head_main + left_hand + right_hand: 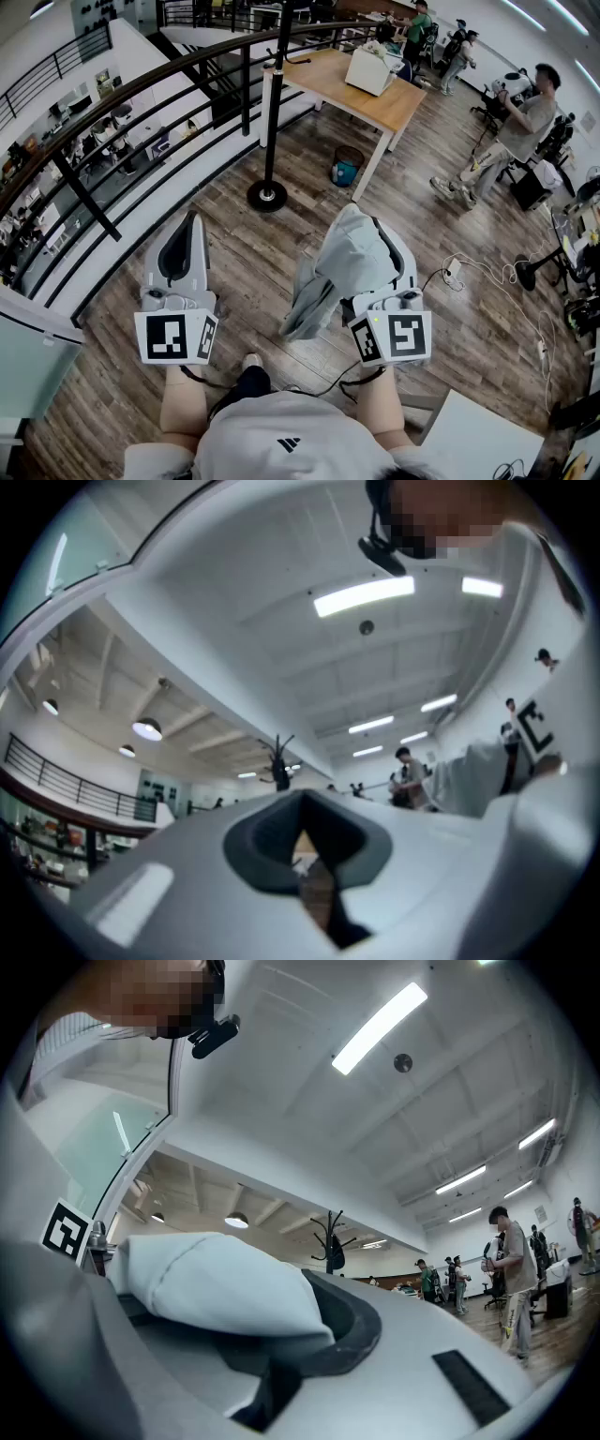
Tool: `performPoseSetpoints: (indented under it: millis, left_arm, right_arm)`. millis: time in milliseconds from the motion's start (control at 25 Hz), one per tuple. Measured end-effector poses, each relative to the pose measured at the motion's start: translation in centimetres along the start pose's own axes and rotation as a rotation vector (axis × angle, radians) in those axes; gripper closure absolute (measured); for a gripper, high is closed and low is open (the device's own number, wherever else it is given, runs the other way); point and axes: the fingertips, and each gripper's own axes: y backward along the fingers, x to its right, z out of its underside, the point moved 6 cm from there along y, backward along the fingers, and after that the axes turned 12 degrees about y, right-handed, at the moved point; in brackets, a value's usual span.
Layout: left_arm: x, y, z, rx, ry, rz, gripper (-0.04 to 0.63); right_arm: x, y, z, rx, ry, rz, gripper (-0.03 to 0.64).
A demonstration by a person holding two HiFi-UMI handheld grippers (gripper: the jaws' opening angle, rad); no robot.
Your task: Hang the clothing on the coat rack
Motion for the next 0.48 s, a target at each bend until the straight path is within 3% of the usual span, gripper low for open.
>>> performPoseSetpoints:
  millis: [160,480]
  left_arm:
    - [-0.7,0.47,0.17,-0.007,0.025,-0.051,0.588]
    - [0.23,-0.36,-0.21,0.006,0.008,0.002,0.588]
  right_arm:
    - [-0.12,0.55,0.01,-0.005,-0.004,0.01,0.614]
    - [0.2,0.27,-0.07,-0.003,-0.006,0.027,0.614]
